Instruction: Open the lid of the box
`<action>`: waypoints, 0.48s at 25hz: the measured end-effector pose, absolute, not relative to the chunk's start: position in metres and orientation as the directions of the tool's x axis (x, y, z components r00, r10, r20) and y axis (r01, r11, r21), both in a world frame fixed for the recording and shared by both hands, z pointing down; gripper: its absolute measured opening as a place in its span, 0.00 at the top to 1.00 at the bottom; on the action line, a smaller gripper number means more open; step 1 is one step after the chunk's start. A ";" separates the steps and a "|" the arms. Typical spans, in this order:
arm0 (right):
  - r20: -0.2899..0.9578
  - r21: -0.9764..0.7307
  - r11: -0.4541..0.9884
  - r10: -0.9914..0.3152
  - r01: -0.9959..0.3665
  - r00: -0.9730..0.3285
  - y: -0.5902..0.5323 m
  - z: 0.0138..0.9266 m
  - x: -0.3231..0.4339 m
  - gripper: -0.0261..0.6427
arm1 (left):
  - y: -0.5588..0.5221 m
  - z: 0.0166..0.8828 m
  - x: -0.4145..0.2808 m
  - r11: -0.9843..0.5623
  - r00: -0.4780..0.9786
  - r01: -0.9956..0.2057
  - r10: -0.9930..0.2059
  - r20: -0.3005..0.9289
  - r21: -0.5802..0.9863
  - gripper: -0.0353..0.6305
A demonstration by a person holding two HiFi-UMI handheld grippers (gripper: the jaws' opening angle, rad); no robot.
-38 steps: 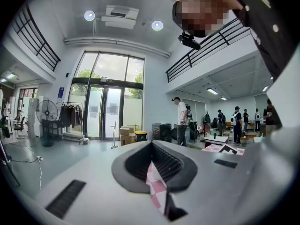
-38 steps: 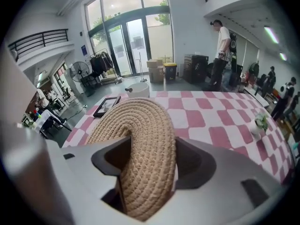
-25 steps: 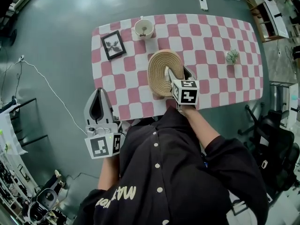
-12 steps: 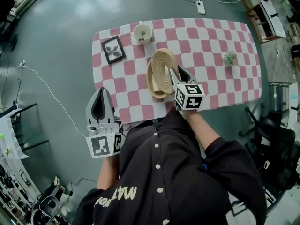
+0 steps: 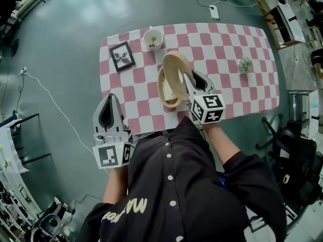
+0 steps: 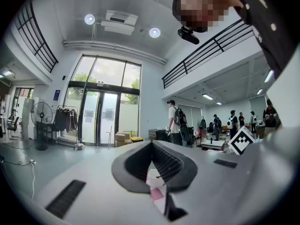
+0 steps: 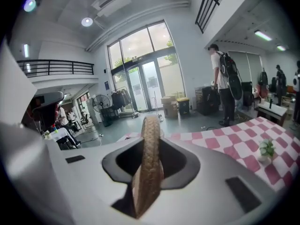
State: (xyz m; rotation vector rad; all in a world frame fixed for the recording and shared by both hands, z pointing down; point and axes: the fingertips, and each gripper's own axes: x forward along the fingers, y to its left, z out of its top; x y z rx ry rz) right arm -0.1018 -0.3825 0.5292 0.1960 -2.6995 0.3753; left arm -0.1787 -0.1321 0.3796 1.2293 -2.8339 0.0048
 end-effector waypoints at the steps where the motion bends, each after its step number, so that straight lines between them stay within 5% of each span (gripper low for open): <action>1: 0.400 -0.213 0.959 -0.087 -0.185 -0.912 -0.384 0.521 -0.101 0.81 | -0.132 0.378 -0.179 0.683 -0.682 -0.730 -0.730 0.044 0.017 0.93; 12: 0.235 -0.175 0.962 -0.164 -0.208 -0.958 -0.415 0.427 -0.084 0.81 | -0.130 0.360 -0.186 0.679 -0.679 -0.734 -0.734 -0.019 0.006 0.93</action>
